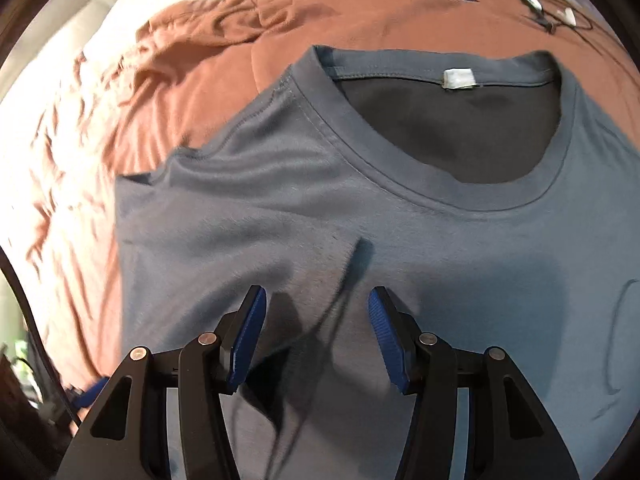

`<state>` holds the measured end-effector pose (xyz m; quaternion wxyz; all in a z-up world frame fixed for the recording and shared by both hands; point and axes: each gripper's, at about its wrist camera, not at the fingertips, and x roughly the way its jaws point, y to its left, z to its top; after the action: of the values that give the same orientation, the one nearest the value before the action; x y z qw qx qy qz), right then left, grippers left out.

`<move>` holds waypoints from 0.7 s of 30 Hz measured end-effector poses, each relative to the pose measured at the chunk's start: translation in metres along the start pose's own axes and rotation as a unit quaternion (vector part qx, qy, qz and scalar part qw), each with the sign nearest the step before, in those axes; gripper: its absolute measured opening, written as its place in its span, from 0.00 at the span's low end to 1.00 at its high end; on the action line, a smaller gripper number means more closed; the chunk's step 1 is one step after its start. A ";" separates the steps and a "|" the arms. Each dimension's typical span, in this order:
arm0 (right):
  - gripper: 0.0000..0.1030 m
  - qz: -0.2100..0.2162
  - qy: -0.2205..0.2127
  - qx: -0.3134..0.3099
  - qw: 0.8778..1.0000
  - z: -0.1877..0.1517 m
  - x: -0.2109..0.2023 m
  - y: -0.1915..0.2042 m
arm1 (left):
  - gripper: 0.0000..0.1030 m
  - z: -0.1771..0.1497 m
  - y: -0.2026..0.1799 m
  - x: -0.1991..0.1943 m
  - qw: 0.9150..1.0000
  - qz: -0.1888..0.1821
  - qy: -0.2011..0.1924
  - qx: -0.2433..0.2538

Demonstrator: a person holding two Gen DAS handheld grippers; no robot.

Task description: Fold small clothes

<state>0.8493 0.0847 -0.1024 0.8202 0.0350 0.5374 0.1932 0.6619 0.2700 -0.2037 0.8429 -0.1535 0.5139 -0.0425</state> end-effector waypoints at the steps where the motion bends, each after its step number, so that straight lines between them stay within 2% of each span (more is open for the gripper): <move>1: 0.43 0.006 -0.006 0.003 1.000 0.001 0.001 0.000 | 0.44 -0.002 -0.001 0.001 1.000 -0.003 0.002 0.005; 2: 0.31 0.008 -0.009 0.004 1.000 0.003 0.003 0.000 | 0.44 -0.004 -0.002 0.001 1.000 -0.004 0.005 0.011; 3: 0.26 0.007 -0.011 0.004 1.000 0.003 0.004 0.000 | 0.44 -0.007 -0.004 0.002 1.000 -0.009 0.008 0.019; 4: 0.14 0.005 -0.013 0.003 1.000 0.004 0.005 -0.001 | 0.44 -0.010 -0.006 0.003 0.999 -0.009 0.012 0.029; 5: 0.07 0.003 -0.015 0.002 1.000 0.005 0.005 -0.001 | 0.44 -0.012 -0.008 0.005 0.999 -0.001 0.016 0.040; 7: 0.04 0.010 -0.025 -0.002 1.000 0.005 0.003 -0.002 | 0.44 -0.015 -0.010 0.007 0.998 0.014 0.018 0.053; 9: 0.03 0.002 -0.036 -0.012 0.999 0.000 -0.005 0.001 | 0.44 -0.016 -0.010 0.008 0.998 0.020 0.018 0.054; 11: 0.03 -0.018 -0.042 -0.020 0.999 -0.005 -0.013 0.003 | 0.38 -0.016 -0.010 0.007 0.998 0.028 0.019 0.055; 14: 0.03 -0.046 -0.050 -0.020 0.997 -0.008 -0.022 0.001 | 0.34 -0.019 -0.013 0.007 0.997 0.042 0.023 0.068; 18: 0.04 -0.055 -0.038 -0.033 0.997 -0.011 -0.020 0.009 | 0.31 -0.019 -0.009 0.005 0.997 0.042 0.028 0.062; 21: 0.13 -0.051 -0.019 -0.022 0.998 -0.014 -0.023 0.008 | 0.29 -0.019 -0.007 0.003 0.997 0.042 0.029 0.062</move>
<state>0.8266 0.0815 -0.0868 0.8398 -0.0065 0.5180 0.1621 0.6471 0.2587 -0.2127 0.8365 -0.0776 0.5407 -0.0436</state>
